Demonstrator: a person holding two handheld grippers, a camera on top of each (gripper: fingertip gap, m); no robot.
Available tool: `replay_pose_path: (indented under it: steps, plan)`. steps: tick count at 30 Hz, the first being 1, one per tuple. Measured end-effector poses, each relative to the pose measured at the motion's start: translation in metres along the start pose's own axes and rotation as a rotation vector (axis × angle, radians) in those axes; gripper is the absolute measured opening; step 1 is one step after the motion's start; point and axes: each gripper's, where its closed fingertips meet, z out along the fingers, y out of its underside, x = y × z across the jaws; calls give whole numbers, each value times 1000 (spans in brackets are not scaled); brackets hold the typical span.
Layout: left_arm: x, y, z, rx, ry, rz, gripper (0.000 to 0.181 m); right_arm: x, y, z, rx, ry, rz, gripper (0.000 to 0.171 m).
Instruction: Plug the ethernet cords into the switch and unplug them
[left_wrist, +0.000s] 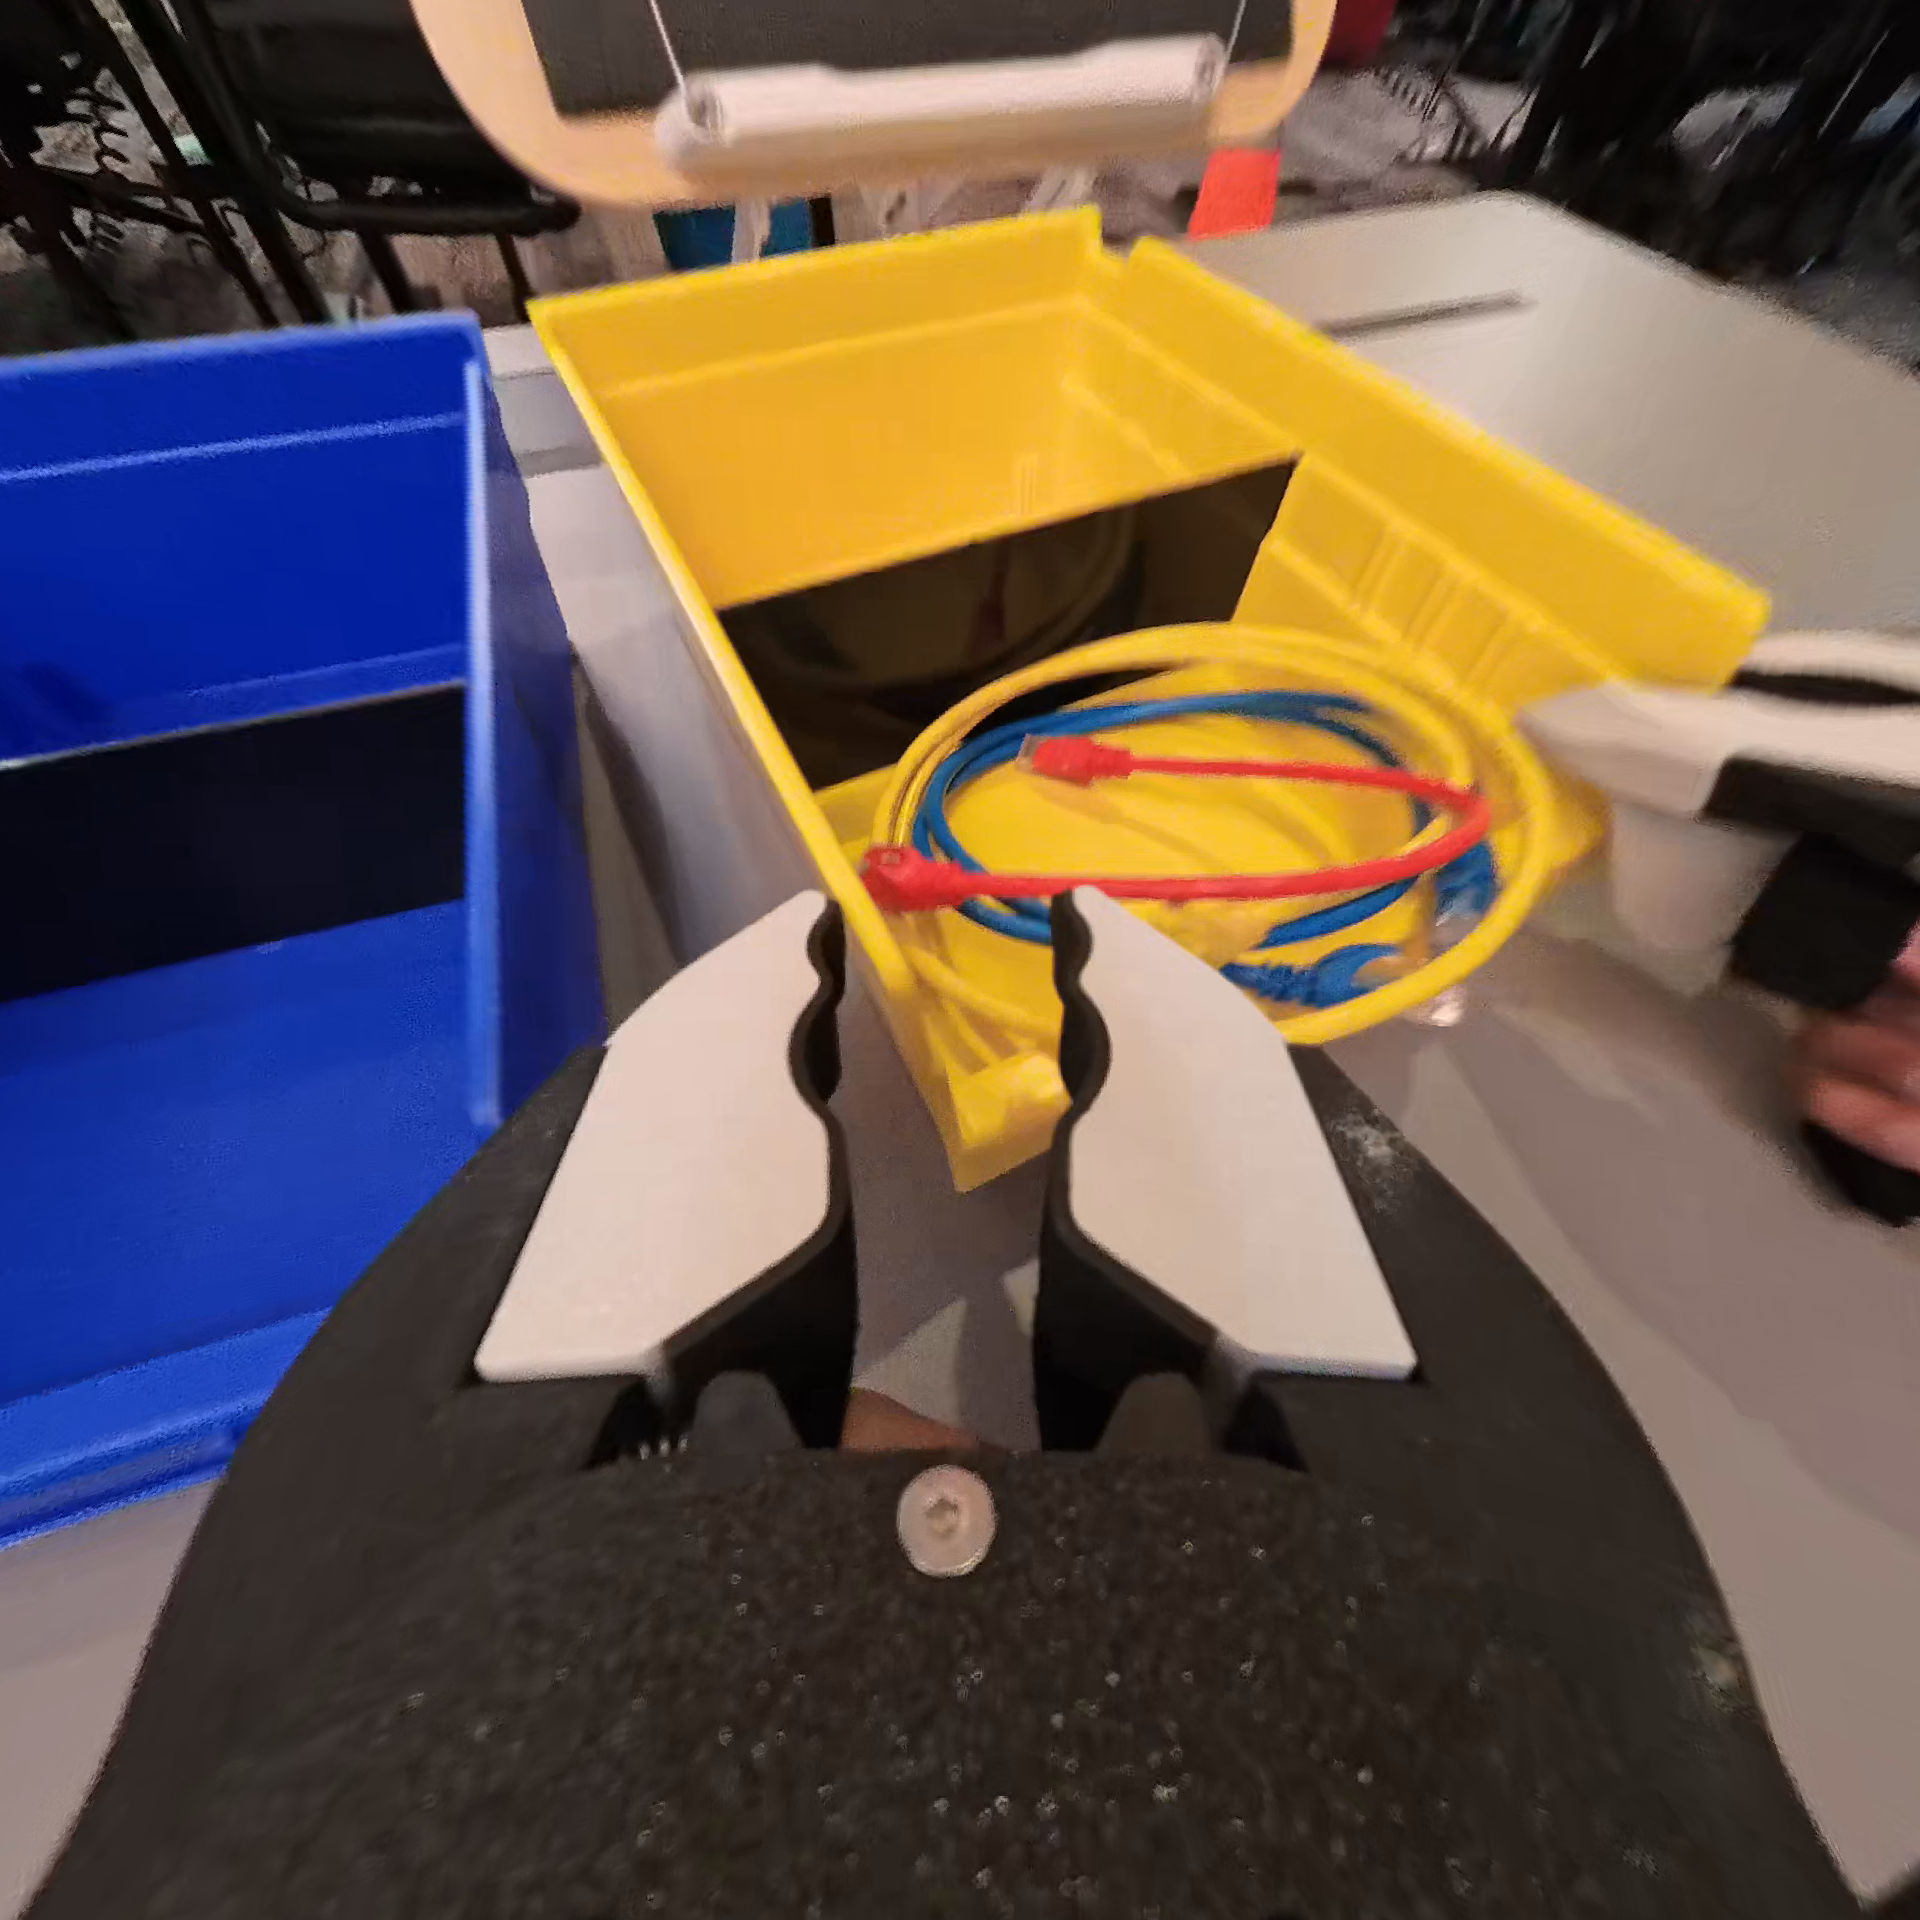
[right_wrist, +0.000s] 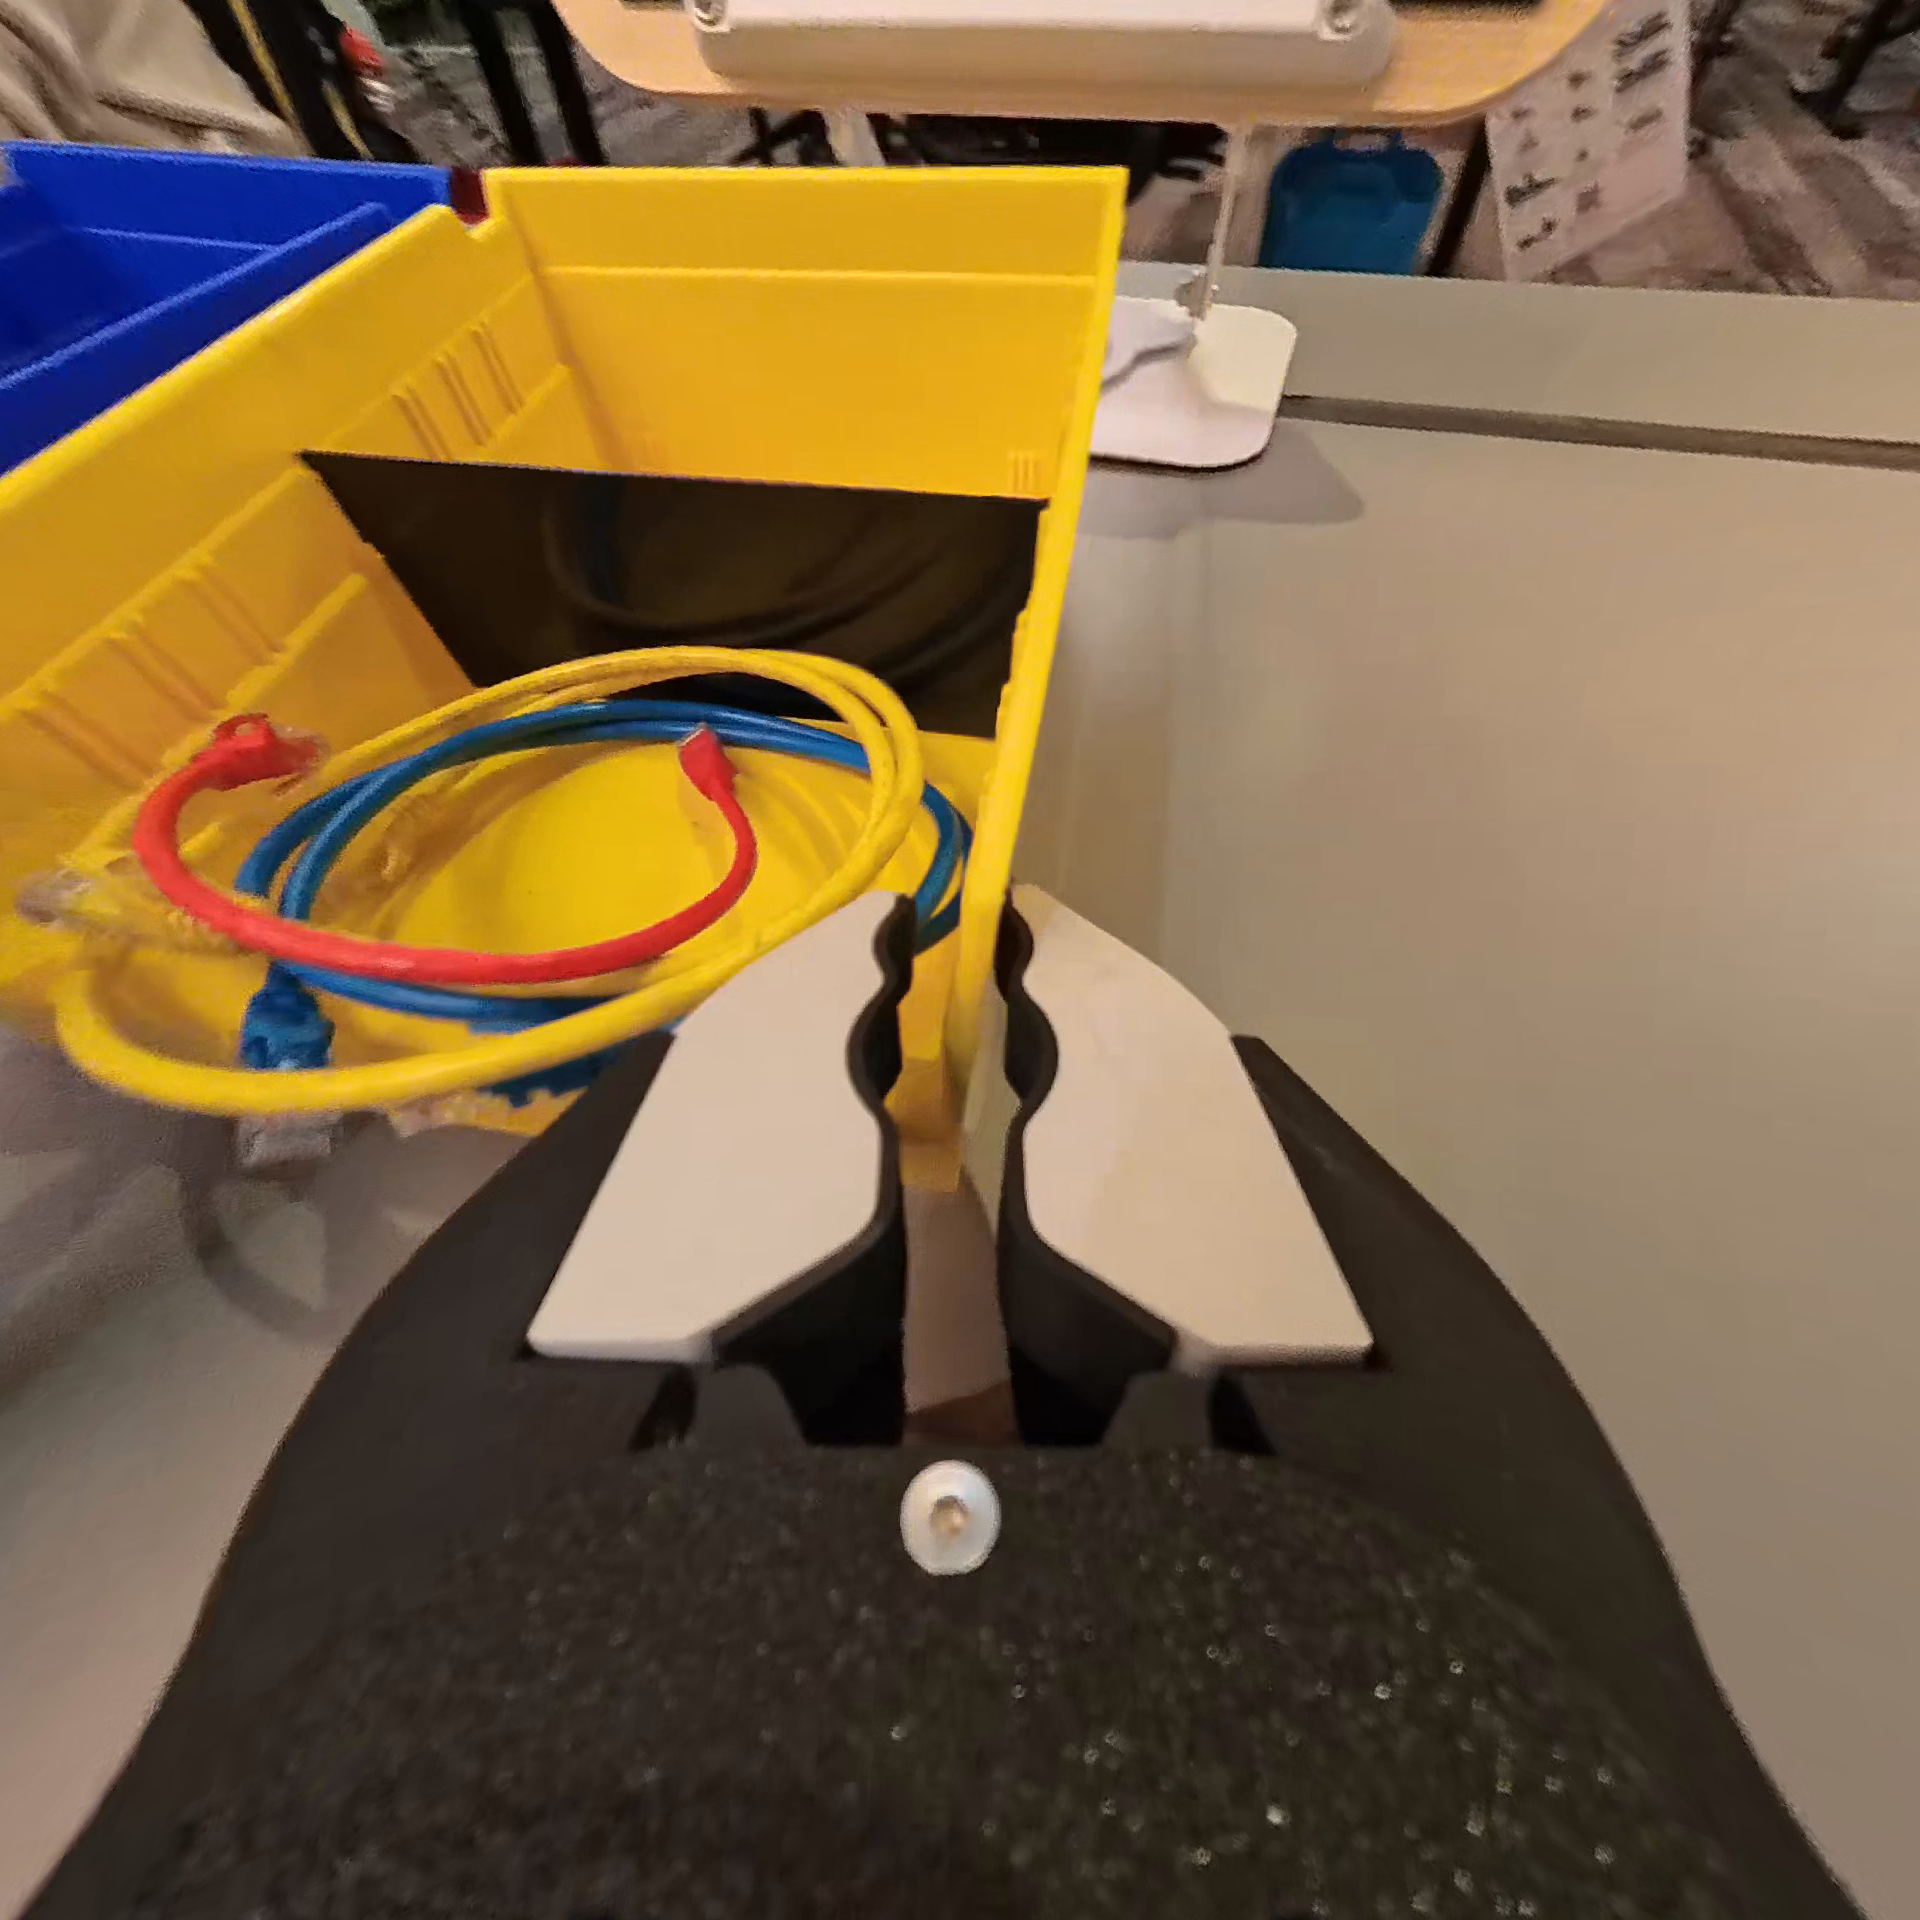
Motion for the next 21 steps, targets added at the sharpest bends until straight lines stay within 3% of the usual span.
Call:
replay_pose_path:
  steps: [4,6,8,11,13,15,18,21]
  plan:
    - [-4,-37,-48,150,66,-73,36,3,-2,-19,42,-70,-63,25]
    - [-29,-41,-77,207,32,-73,29,12,-6,-26,78,-68,-103,29]
    - [-99,-33,-104,240,-126,-148,22,19,-8,-28,87,-80,-120,40]
    - [-217,6,-133,212,-316,-240,41,23,-6,-32,74,-101,-67,44]
    - [-256,39,-131,112,-297,-273,58,23,-4,-37,71,-98,-63,37]
    - [-260,48,-121,79,-161,-311,57,24,0,-45,74,-74,-113,35]
    - [-268,40,-104,72,-147,-249,56,23,5,-57,76,-86,-99,35]
    - [-268,48,-78,-31,-155,-173,48,20,13,-67,51,-144,-4,35]
